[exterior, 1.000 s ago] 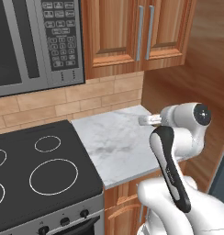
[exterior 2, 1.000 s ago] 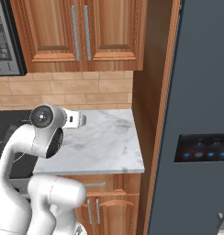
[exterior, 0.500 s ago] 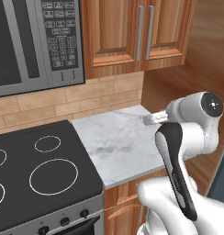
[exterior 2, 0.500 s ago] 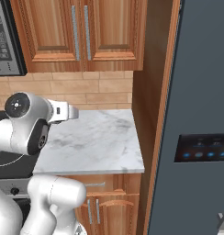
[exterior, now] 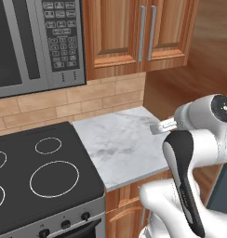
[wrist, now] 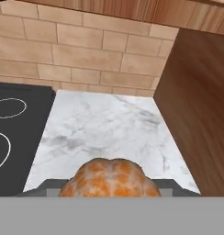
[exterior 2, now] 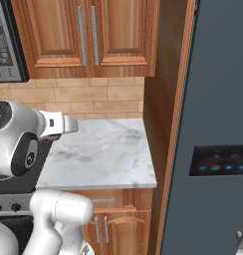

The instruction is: Place the liquor on the top shelf of the fridge to keep it out of children's reach, and place the lime and tangerine on lower shelves for easy access.

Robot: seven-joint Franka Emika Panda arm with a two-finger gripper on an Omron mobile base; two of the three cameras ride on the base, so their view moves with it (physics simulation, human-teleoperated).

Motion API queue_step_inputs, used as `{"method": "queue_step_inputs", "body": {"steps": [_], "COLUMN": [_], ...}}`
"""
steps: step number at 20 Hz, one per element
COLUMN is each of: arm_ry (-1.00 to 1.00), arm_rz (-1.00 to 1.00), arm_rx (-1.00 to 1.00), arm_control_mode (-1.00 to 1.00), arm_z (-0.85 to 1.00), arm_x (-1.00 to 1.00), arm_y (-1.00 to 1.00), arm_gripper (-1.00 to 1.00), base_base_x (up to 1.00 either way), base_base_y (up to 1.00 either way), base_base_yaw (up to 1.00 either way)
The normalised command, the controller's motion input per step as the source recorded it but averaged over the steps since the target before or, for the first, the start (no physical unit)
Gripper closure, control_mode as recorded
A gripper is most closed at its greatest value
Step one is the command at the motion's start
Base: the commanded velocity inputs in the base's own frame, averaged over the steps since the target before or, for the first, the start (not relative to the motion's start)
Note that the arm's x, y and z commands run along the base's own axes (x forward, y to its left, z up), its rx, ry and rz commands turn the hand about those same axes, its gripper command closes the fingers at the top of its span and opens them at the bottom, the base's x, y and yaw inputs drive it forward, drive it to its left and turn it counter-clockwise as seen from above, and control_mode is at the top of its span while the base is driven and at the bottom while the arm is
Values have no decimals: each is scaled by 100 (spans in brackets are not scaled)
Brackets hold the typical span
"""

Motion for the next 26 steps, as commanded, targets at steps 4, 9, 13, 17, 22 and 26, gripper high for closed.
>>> {"method": "queue_step_inputs", "body": {"steps": [4,9,13,17,22,26], "arm_ry": [2,0,0,0,0,0], "arm_rz": [0,0,0,0,0,0], "arm_rx": [-7,0,0,0,0,0], "arm_control_mode": [100,100,100,100,100,100], "arm_z": [2,0,0,0,0,0], "arm_x": [-27,0,0,0,0,0], "arm_y": [0,0,0,0,0,0], "arm_gripper": [100,100,100,100,100,100], "base_base_x": [-11,-58,-71,-57,-16,0], "base_base_y": [0,-2,-13,-38,-65,-83], "base_base_yaw": [0,0,0,0,0,-4]}}
